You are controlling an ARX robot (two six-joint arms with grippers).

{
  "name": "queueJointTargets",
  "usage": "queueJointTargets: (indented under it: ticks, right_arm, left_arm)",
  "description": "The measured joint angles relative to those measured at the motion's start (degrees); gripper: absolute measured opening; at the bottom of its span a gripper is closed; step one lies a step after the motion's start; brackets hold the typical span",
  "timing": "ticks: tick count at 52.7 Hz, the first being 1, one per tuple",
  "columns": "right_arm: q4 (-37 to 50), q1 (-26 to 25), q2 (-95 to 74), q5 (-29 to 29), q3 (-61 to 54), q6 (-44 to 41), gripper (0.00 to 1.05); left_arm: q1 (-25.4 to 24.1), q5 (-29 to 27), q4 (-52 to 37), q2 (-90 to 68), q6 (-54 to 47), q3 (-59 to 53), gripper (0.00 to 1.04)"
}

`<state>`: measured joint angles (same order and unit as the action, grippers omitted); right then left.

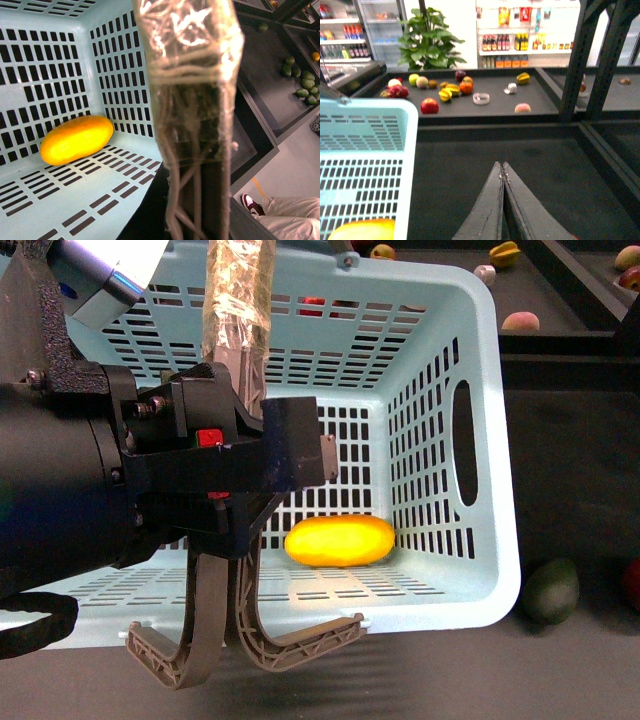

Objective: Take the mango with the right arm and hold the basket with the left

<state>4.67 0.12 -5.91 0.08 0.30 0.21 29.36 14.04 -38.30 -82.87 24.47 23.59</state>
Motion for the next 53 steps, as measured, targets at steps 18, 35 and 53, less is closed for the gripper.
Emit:
queueJointTargets:
  ticks: [18,35,53]
  right_arm:
    - [-4.57,0.02,5.60,0.00,0.00,-0.04,0.02]
    - [-4.59,0.00,5.60,0.00,0.00,-0.11,0.14]
    - [-4.57,0.02,5.60,0.00,0.00,-0.11,0.69]
  left_arm:
    - [0.00,0.02,0.00,0.00,0.04,0.00,0.09]
    - [0.00,0.00,0.00,0.00,0.02,0.00,0.09]
    - [0.02,-0.24,-0.20,-0.02,-0.17,-0.02,0.09]
